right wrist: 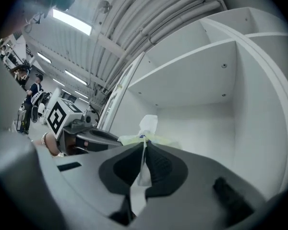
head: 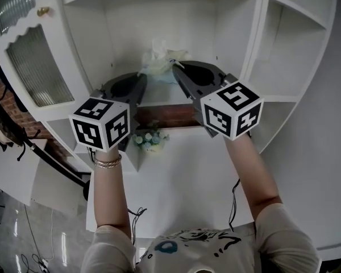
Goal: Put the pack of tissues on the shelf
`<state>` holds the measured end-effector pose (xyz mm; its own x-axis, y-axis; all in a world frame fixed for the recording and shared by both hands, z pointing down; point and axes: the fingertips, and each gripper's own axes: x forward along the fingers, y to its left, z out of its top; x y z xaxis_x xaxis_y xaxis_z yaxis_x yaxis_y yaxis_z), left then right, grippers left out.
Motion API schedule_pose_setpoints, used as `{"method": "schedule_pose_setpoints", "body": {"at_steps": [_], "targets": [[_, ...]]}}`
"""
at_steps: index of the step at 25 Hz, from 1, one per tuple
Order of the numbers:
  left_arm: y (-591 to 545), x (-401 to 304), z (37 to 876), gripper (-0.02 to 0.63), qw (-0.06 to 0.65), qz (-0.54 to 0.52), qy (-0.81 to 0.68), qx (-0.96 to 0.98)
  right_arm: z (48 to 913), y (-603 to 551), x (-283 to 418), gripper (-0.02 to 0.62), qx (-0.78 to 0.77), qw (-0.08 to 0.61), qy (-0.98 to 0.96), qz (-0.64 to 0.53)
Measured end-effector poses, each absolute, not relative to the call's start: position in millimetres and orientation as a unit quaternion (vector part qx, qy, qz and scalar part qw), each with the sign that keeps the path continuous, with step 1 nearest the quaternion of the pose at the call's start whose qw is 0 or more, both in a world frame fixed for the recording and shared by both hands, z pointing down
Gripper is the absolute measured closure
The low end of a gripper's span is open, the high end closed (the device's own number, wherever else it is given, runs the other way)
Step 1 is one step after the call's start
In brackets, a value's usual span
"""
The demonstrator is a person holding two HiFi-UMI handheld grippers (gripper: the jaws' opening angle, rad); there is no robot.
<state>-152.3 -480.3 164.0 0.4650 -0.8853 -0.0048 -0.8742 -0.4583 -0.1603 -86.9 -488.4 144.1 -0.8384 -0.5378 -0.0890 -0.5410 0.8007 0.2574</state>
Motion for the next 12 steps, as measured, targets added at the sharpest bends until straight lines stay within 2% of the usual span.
{"method": "schedule_pose_setpoints", "body": {"at_steps": [5,12], "targets": [[-498,-151,179,0.589,0.043,-0.074,0.511,-0.856,160,-507,-89,0.568,-0.291,-0.033,0.948,0.123],[-517,-153,186,0.588,0.013,-0.06,0.513,-0.856,178,-526,-96,0.568,-0.29,-0.078,0.948,0.106]]}}
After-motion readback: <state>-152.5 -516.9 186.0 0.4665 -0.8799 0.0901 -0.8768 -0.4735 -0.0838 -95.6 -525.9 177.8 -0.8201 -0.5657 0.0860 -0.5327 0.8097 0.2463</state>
